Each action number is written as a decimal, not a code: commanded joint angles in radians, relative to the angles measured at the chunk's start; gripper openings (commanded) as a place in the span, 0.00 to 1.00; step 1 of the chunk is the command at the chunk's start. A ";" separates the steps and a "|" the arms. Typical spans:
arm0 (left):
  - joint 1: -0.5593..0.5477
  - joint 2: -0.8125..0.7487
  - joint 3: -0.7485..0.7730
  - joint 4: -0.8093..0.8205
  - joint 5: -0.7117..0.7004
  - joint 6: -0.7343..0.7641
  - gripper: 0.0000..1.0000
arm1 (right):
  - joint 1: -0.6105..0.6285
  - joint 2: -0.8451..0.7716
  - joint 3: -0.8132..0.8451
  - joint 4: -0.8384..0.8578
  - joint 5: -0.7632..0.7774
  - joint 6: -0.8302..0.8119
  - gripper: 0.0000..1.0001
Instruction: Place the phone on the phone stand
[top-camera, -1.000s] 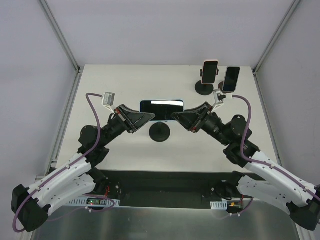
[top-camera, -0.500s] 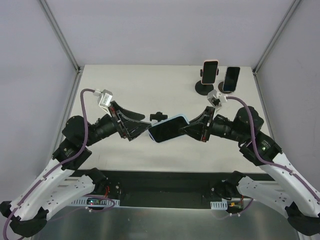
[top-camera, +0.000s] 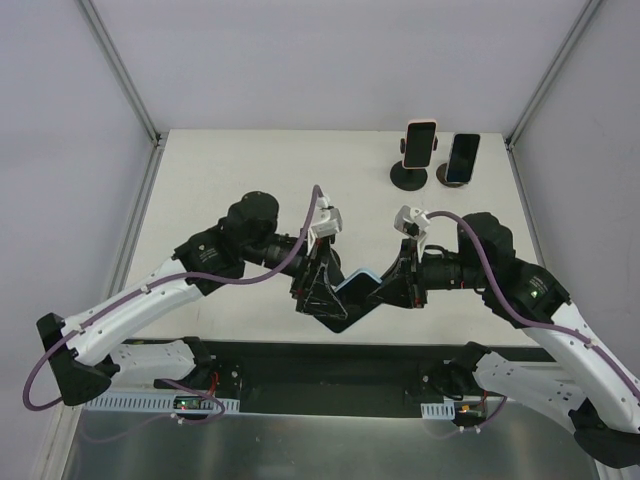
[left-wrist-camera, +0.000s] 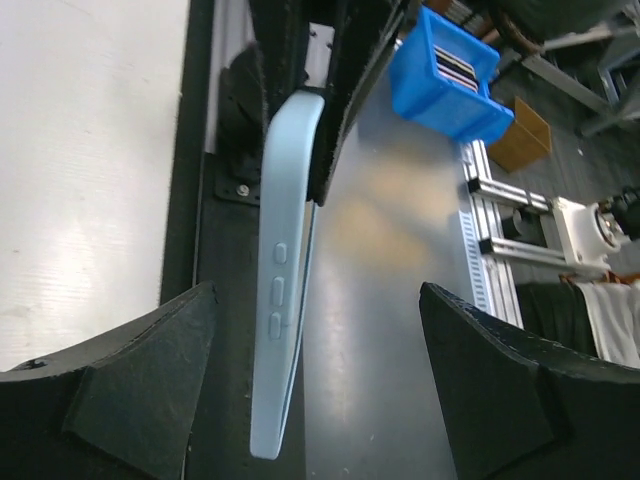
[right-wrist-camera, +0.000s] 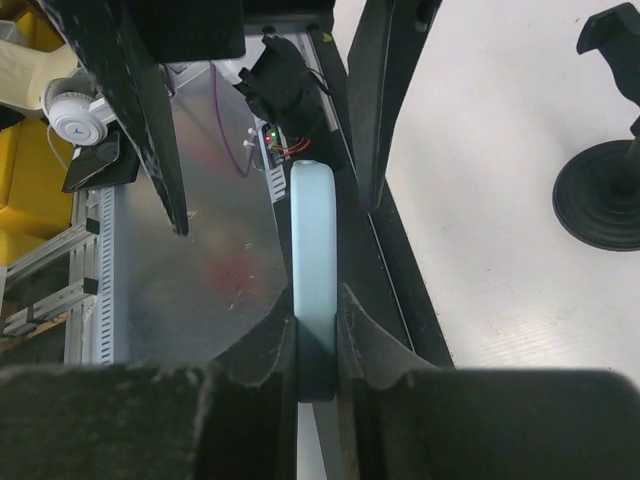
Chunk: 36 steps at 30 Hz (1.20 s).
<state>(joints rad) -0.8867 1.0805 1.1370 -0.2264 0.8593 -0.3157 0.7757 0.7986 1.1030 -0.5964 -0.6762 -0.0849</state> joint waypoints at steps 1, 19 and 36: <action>-0.072 0.033 0.073 -0.037 0.063 0.115 0.71 | -0.001 -0.010 0.064 0.067 -0.091 -0.004 0.01; -0.107 -0.186 0.044 0.147 -0.413 0.060 0.00 | 0.052 -0.076 -0.293 0.641 0.081 0.292 0.90; -0.107 -0.290 -0.140 0.470 -0.437 -0.172 0.00 | 0.250 -0.081 -0.368 0.942 0.204 0.317 0.73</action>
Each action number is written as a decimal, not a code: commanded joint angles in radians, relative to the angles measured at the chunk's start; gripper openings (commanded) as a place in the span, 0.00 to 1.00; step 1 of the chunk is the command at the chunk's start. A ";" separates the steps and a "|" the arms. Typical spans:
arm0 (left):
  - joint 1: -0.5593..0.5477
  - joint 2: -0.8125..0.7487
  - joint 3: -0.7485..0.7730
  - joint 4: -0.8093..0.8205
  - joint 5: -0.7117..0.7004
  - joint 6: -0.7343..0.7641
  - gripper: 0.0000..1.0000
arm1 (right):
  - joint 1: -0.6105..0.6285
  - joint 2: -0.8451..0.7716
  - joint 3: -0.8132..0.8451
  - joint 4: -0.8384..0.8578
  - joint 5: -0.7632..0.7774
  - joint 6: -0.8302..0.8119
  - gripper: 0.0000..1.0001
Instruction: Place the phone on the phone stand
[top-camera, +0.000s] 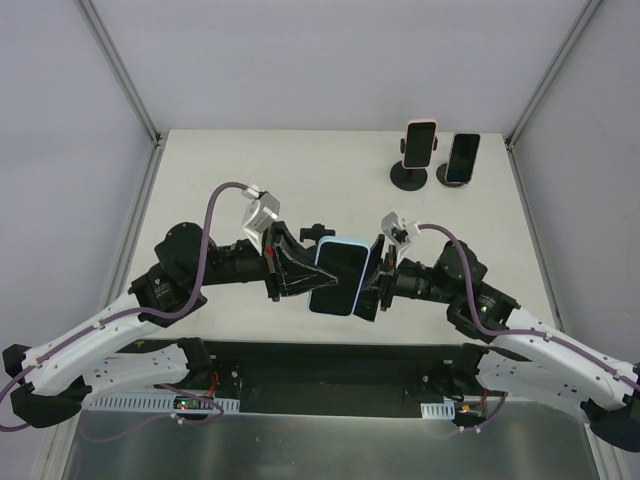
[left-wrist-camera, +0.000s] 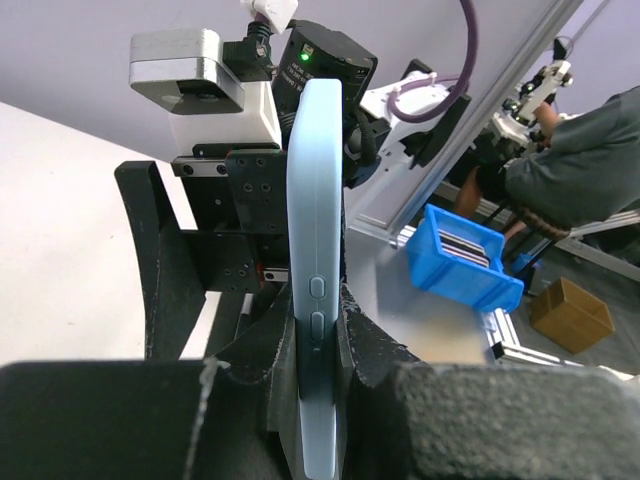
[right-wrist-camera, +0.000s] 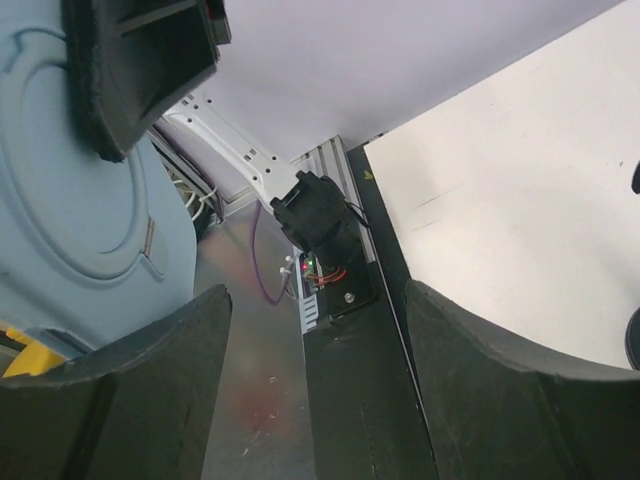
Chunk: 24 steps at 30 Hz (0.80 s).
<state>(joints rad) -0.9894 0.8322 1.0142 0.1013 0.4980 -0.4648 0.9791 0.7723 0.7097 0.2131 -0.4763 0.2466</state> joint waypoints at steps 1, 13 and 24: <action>-0.005 -0.056 -0.023 0.150 -0.085 -0.023 0.00 | 0.055 -0.085 0.031 0.032 0.039 -0.038 0.74; -0.005 -0.117 -0.037 0.110 -0.147 -0.009 0.00 | 0.073 -0.124 0.074 -0.049 0.055 -0.102 0.82; -0.003 -0.044 -0.034 0.156 -0.115 -0.041 0.00 | 0.092 -0.015 0.140 0.014 0.041 -0.093 0.57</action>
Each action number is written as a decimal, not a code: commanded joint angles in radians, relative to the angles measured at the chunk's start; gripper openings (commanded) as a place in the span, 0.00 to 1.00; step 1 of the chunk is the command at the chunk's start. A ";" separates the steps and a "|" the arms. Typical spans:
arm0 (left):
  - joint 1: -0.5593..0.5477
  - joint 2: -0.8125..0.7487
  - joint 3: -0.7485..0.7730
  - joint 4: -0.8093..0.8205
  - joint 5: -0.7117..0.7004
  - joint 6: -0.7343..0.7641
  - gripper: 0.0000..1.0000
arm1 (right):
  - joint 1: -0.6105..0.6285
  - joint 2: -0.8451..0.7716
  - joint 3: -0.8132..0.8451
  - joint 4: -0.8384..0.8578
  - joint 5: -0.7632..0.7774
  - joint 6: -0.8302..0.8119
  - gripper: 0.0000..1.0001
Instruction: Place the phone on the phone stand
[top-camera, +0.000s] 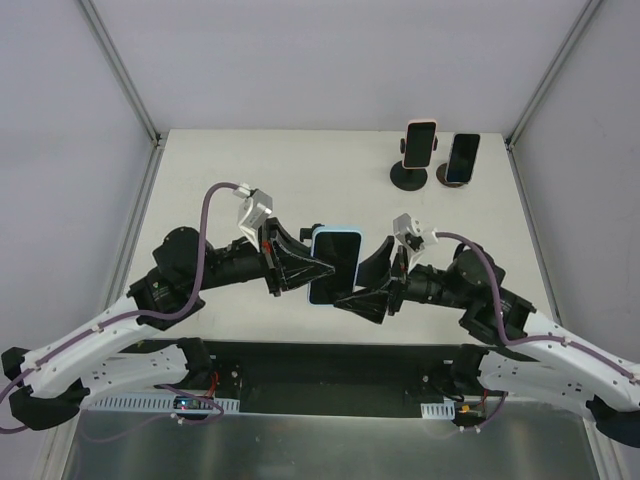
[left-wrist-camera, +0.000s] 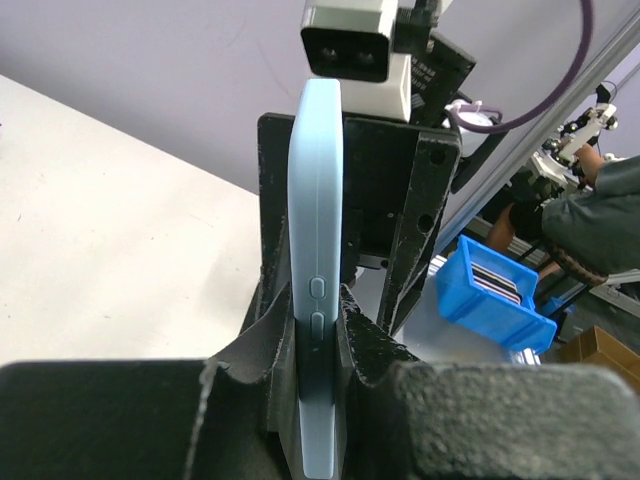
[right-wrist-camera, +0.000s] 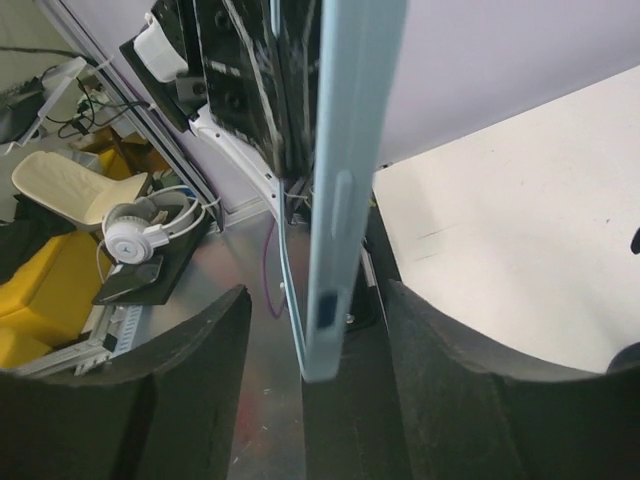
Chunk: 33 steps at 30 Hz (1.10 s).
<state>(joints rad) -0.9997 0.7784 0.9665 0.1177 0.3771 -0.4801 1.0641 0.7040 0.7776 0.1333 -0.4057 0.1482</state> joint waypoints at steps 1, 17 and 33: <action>0.007 0.016 0.017 0.146 0.006 -0.026 0.00 | 0.008 0.064 0.077 0.106 -0.042 0.008 0.55; 0.156 0.203 0.271 -0.203 0.368 -0.048 0.37 | 0.017 0.005 0.055 -0.037 -0.159 -0.073 0.01; 0.148 0.282 0.322 -0.312 0.460 0.049 0.10 | 0.017 0.080 0.094 -0.044 -0.131 -0.039 0.01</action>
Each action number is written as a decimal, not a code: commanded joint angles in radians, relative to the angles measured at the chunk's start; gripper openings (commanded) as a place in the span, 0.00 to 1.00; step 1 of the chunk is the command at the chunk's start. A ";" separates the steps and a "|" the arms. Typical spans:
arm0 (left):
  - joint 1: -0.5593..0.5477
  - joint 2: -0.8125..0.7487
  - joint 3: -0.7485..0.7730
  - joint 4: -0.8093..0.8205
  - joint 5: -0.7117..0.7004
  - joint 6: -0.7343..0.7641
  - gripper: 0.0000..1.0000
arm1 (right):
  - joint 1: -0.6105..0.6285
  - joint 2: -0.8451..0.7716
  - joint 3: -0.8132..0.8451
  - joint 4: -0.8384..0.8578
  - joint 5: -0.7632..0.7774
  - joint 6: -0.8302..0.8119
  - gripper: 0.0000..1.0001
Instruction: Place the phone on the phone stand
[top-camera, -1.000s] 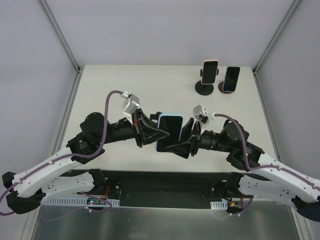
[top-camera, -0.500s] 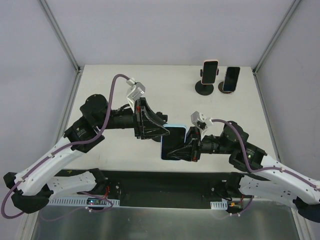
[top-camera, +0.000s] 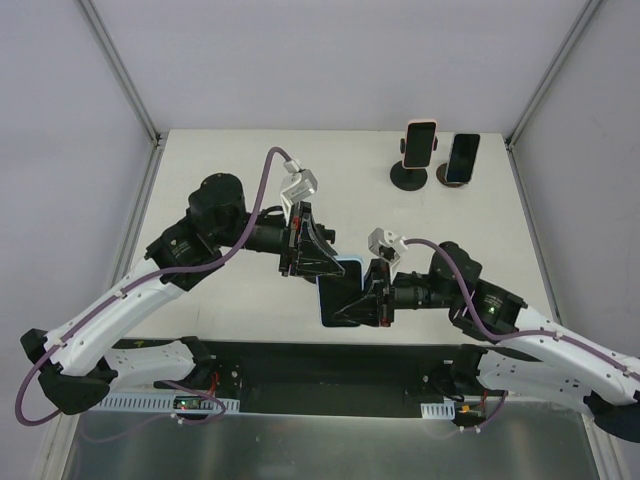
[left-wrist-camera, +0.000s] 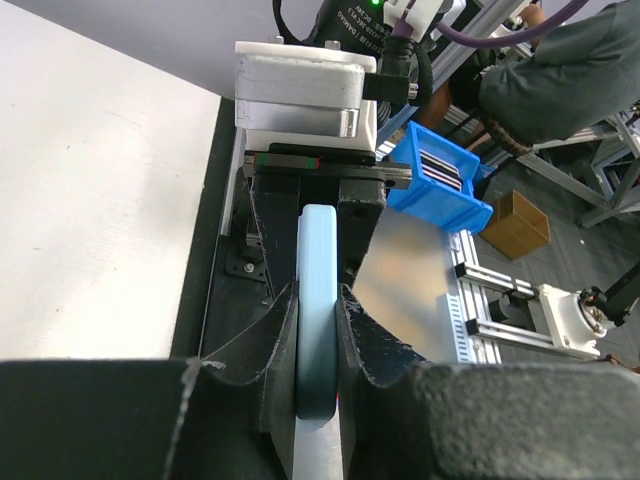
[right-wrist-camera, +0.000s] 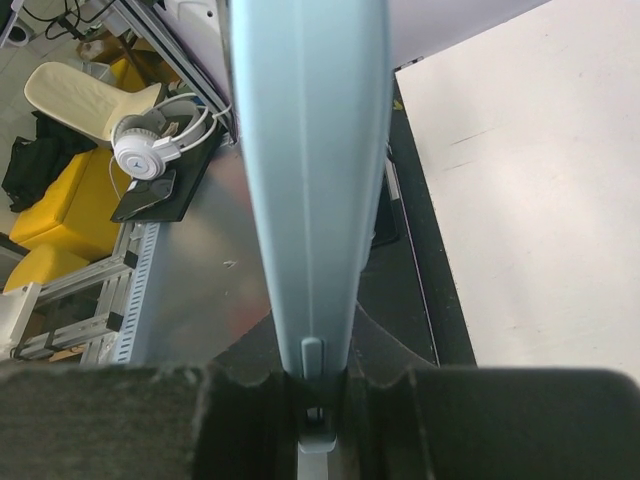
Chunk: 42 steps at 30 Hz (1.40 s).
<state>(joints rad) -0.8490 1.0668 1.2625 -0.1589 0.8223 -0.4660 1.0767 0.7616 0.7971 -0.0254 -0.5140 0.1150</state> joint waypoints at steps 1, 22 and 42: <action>-0.002 -0.007 0.026 -0.048 0.012 0.041 0.09 | 0.005 0.028 0.082 0.116 -0.023 -0.005 0.01; 0.076 -0.192 0.147 -0.277 -0.800 0.381 0.00 | -0.023 0.152 0.157 -0.247 0.765 0.081 0.96; 0.076 -0.429 -0.184 0.028 -0.824 0.590 0.00 | -0.050 0.714 0.662 -0.654 0.933 0.213 0.49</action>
<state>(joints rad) -0.7715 0.6712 1.0851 -0.2661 -0.0269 0.0769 1.0145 1.4269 1.3716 -0.5613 0.3080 0.2813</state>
